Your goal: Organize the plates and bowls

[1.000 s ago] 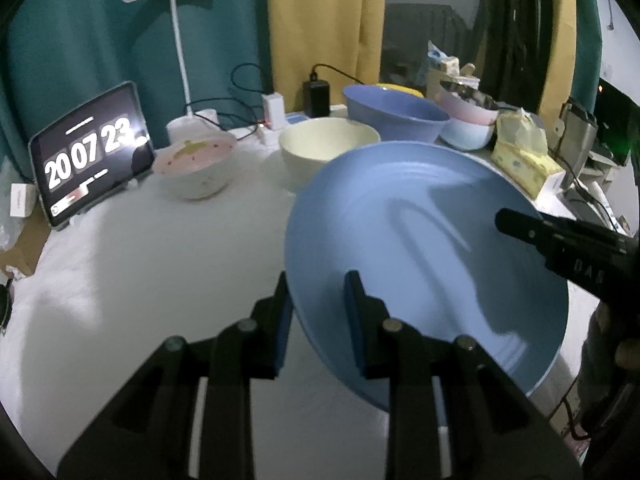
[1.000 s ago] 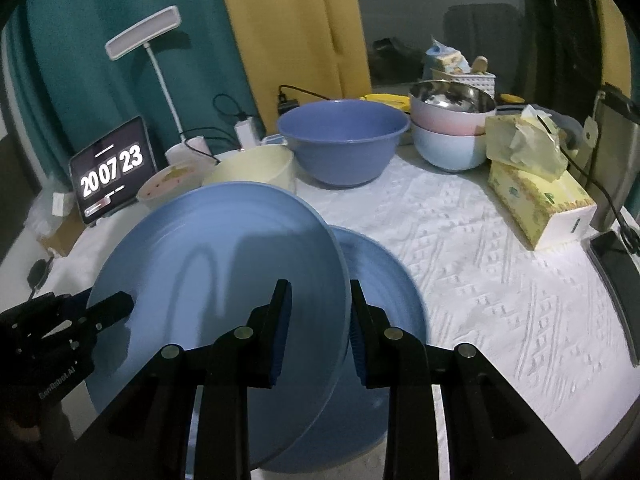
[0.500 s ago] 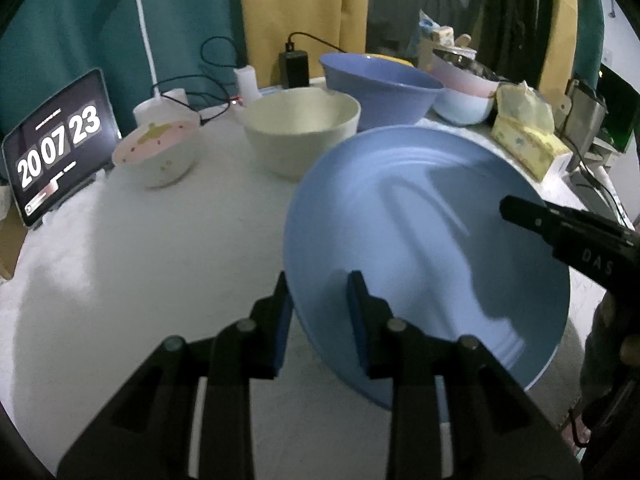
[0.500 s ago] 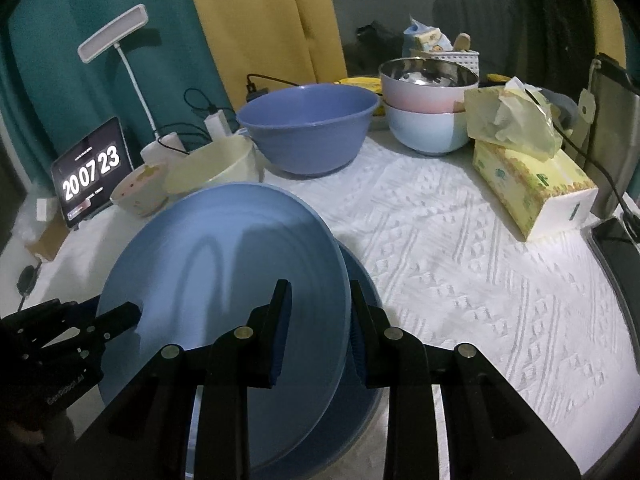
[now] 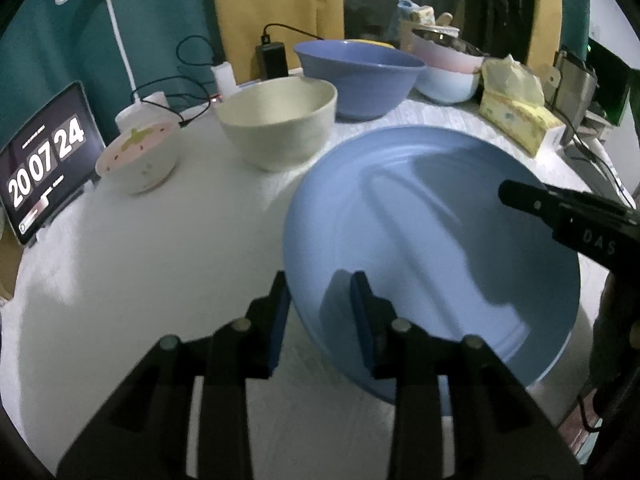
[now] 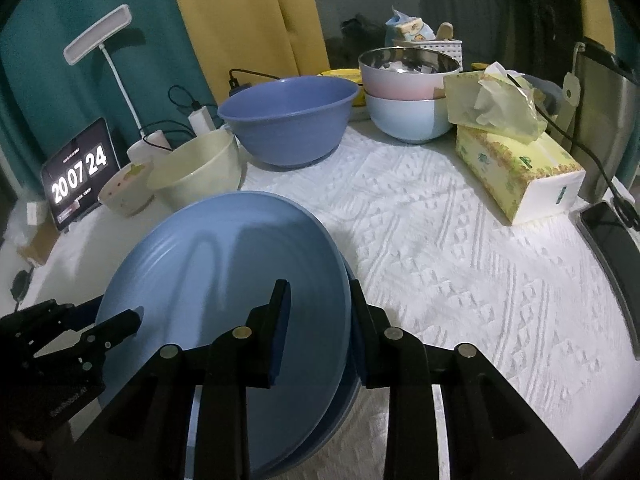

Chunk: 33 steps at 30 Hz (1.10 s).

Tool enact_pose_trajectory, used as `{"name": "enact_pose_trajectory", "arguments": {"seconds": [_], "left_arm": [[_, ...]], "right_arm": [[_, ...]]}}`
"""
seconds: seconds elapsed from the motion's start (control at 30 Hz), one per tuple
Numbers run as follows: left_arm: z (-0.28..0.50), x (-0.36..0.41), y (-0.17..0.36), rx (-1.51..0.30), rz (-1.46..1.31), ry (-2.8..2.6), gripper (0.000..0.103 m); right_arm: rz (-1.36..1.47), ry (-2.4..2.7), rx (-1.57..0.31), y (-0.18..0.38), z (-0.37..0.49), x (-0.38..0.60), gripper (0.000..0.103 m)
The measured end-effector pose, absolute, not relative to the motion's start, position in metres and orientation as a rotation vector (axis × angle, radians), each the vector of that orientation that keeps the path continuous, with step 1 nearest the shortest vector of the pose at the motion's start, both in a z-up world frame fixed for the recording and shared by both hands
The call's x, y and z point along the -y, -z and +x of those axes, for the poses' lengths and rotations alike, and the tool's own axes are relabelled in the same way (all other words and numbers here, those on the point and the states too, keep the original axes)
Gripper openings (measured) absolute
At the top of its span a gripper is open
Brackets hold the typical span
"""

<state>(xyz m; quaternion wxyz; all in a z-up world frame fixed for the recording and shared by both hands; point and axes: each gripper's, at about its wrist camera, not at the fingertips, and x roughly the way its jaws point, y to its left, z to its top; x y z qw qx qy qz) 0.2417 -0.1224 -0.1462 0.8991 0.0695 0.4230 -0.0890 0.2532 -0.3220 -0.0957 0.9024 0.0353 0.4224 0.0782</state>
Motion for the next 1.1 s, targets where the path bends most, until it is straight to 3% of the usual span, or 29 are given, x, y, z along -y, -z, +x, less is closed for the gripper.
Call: {"name": "enact_pose_trajectory", "arguments": {"seconds": [0.13,0.37,0.43,0.5,1.1], "left_arm": [[0.24,0.118,0.143,-0.872,0.121,0.19,0.045],[0.236,0.111,0.138,-0.855,0.105,0.173,0.046],[0.237,0.108,0.137,-0.854,0.104,0.166,0.046],[0.237,0.106,0.137,-0.853,0.102,0.16,0.046],[0.253,0.11,0.151,-0.883,0.082,0.16,0.046]], "right_arm": [[0.076,-0.151,-0.872,0.093,0.251,0.322,0.033],[0.067,-0.147,-0.86,0.085,0.248,0.319,0.041],[0.056,-0.125,-0.846,0.082,0.246,0.318,0.051],[0.054,-0.117,-0.826,0.078,0.245,0.32,0.055],[0.087,-0.102,-0.873,0.096,0.253,0.332,0.055]]}}
